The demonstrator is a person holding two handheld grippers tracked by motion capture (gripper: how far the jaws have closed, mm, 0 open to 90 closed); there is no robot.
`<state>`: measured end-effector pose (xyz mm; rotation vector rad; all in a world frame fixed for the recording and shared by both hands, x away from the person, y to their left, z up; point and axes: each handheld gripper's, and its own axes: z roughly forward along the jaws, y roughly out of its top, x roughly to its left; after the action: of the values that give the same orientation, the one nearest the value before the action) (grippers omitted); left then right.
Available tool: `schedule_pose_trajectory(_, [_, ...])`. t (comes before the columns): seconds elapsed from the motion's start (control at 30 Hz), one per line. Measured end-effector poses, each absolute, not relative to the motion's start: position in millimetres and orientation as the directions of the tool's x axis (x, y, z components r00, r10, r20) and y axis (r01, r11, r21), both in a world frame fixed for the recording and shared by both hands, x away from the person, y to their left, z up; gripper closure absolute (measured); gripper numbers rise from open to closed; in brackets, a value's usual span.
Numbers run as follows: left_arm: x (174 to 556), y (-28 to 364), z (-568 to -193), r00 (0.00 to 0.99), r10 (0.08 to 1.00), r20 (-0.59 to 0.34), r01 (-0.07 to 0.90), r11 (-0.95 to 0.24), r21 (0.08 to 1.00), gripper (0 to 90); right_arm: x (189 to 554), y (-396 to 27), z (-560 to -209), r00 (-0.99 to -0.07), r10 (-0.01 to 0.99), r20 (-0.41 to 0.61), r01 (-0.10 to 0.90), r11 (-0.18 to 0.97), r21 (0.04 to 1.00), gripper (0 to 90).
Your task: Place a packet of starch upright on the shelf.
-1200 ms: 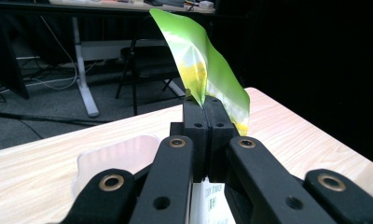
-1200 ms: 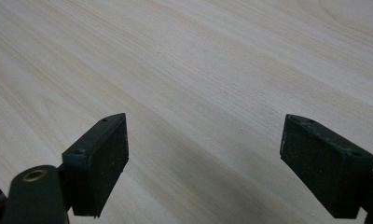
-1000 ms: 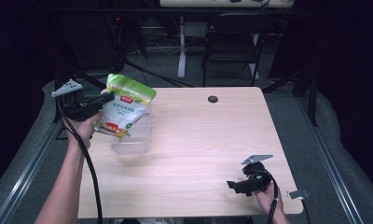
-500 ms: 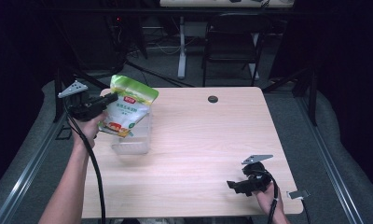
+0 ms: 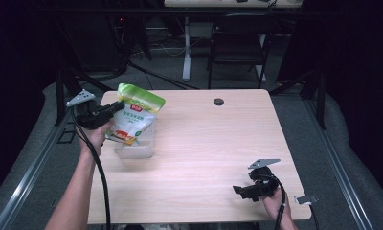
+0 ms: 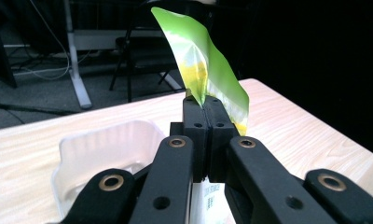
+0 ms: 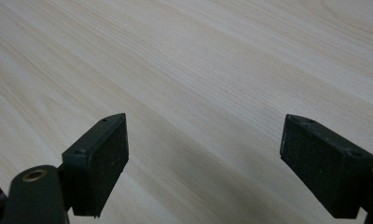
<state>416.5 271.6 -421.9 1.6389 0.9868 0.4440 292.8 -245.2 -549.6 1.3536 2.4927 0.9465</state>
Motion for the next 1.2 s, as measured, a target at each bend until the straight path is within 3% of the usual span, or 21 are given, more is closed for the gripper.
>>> schedule_pose_trajectory(0.47, [420.5, 279.7, -456.2, 0.540, 0.812, -0.223, 0.473, -0.073, 0.878, 89.2, 293.2, -245.0, -549.8, -0.582, 0.798, 0.158, 0.707, 0.400, 0.584, 14.9])
schedule_pose_trajectory(0.73, [424.4, 282.4, -454.6, 0.520, 0.822, -0.231, 0.509, -0.081, 0.857, 87.1, 293.2, -244.4, -550.1, -0.583, 0.797, 0.158, 0.705, 0.400, 0.586, 14.8])
schedule_pose_trajectory(0.97, [432.0, 279.0, -453.1, 0.505, 0.836, -0.214, 0.553, -0.123, 0.824, 78.2, 293.0, -245.4, -549.5, -0.585, 0.796, 0.156, 0.705, 0.403, 0.584, 14.8])
schedule_pose_trajectory(1.2, [439.4, 276.9, -454.0, 0.484, 0.849, -0.210, 0.580, -0.132, 0.804, 63.4, 293.1, -245.1, -550.0, -0.581, 0.798, 0.158, 0.706, 0.398, 0.586, 14.8])
